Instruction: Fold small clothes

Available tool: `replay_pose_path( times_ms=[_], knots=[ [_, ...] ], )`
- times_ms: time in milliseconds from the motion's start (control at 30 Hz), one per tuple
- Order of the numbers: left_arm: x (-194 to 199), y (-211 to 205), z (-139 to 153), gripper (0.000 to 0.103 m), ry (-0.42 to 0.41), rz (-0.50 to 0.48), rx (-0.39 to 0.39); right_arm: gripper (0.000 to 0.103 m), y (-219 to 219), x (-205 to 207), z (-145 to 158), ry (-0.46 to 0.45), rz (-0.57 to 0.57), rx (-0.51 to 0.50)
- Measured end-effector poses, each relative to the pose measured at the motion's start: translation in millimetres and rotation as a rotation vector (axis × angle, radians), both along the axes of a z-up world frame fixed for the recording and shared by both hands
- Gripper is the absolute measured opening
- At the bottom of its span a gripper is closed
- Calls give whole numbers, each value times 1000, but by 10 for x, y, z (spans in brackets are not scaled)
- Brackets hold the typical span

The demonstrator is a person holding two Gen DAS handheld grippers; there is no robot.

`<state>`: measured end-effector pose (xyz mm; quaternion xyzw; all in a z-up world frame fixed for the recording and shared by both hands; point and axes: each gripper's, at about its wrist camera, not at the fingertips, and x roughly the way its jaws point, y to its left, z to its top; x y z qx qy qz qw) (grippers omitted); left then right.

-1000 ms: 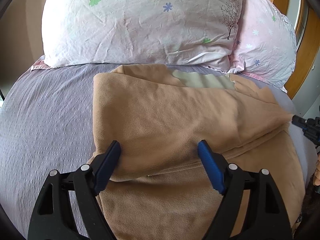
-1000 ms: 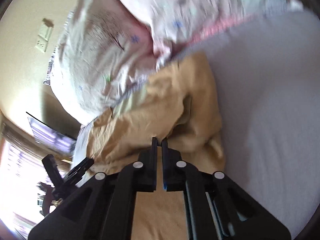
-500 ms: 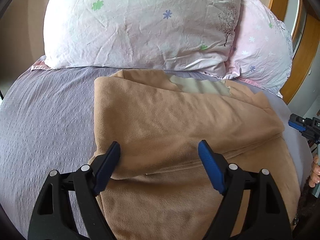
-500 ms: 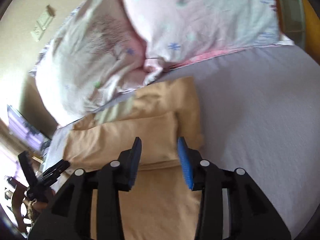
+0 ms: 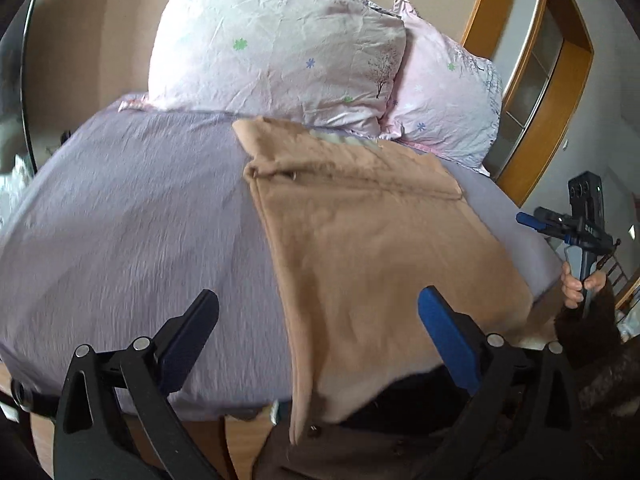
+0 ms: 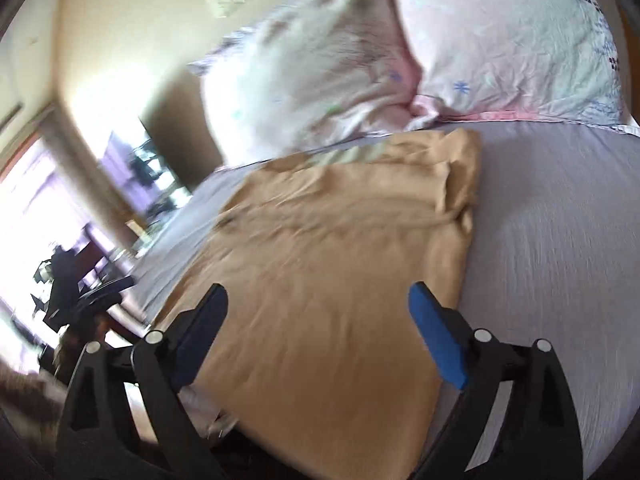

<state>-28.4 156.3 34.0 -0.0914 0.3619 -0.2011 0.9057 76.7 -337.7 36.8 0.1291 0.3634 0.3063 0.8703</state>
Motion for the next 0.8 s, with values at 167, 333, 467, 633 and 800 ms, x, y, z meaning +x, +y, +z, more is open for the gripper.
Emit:
replay_pose_path(
  times_ms=[167,333,467,633,800],
  knots=[
    [-410,188,-422,101,86,2,-90,93,-337,-889,-359,104,48,39],
    [-314,75,-798,86,182,-23,-124,93,-638,-1064,-845,260,-70,60],
    [-153,-14,-973,81,215,-7,-149,93,-547,-912,-1160,311,-57,96],
    [-14,-117,-1066,40,246,-2,-225,20,-332,-724,-1404,327,26,169],
    [-15,104,-1159,5,282,-17,-456,6,-330,-829,-1291,288,92,204]
  ],
)
